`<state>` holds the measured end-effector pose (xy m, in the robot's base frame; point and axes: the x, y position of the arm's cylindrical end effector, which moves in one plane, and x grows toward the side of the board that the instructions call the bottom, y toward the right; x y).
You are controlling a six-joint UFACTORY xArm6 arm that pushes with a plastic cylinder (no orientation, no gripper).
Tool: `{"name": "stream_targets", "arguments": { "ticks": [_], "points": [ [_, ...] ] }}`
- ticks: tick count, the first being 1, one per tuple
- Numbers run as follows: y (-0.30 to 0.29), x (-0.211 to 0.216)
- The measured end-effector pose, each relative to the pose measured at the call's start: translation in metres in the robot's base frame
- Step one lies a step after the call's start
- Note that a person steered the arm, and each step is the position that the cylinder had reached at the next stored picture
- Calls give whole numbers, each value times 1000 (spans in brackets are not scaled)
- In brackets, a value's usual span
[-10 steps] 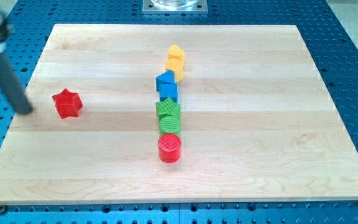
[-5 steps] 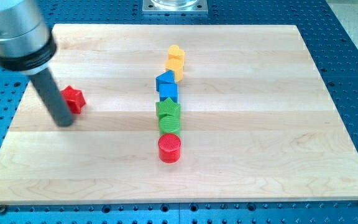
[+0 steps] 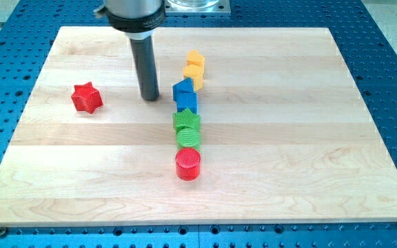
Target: Move the red star above the yellow heart
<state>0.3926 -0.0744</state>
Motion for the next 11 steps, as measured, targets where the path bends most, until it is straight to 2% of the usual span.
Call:
{"name": "stream_targets", "arguments": {
  "ticks": [1,4,5,6,7,8,11],
  "points": [
    [25,0],
    [25,-6],
    [17,-20],
    [-15,18],
    [-80,95],
    [-123,75],
    [-109,-41]
  ]
}}
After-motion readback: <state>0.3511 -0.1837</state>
